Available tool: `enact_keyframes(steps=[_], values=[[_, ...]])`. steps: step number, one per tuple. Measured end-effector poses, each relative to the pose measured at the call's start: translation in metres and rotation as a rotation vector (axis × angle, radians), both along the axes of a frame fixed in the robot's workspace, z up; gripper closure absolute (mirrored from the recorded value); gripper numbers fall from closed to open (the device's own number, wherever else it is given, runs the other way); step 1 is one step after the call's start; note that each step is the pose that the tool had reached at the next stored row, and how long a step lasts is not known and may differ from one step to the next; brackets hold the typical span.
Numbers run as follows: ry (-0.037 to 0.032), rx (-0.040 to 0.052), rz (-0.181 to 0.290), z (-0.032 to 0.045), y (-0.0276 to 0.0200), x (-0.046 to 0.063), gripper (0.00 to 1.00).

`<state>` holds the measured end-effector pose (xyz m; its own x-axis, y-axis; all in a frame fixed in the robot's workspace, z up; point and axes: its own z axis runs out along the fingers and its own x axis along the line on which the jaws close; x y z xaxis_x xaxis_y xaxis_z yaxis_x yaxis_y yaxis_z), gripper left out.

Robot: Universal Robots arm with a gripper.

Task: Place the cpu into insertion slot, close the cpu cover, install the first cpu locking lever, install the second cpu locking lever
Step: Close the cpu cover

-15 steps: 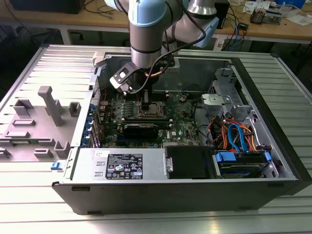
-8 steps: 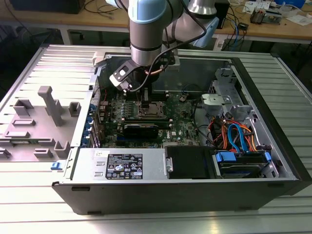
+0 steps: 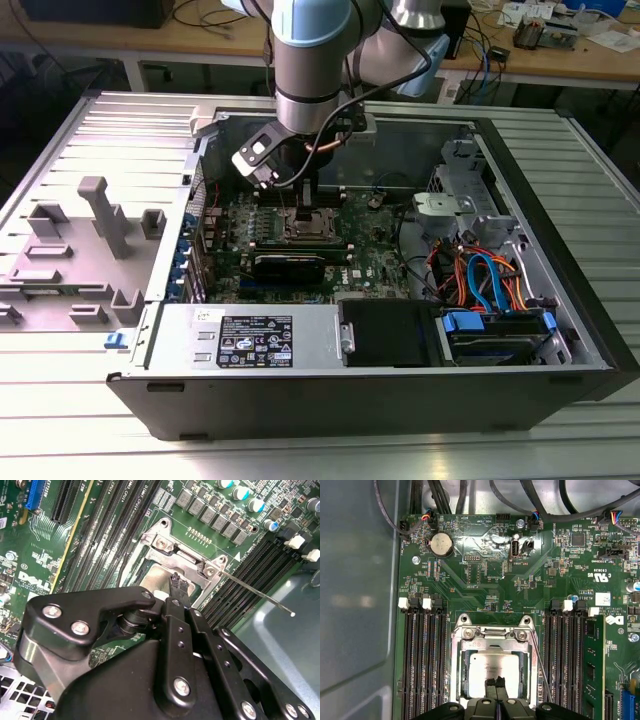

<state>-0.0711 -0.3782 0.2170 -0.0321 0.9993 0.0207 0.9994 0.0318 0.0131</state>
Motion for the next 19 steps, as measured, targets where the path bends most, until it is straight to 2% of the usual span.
enact_keyframes(steps=[9, 14, 19], values=[[0.0, 0.0, 0.0, 0.0, 0.0, 0.001, 0.89], [0.0, 0.0, 0.0, 0.0, 0.0, 0.008, 0.89], [0.0, -0.0001, 0.0, 0.0, 0.0, 0.01, 0.89]])
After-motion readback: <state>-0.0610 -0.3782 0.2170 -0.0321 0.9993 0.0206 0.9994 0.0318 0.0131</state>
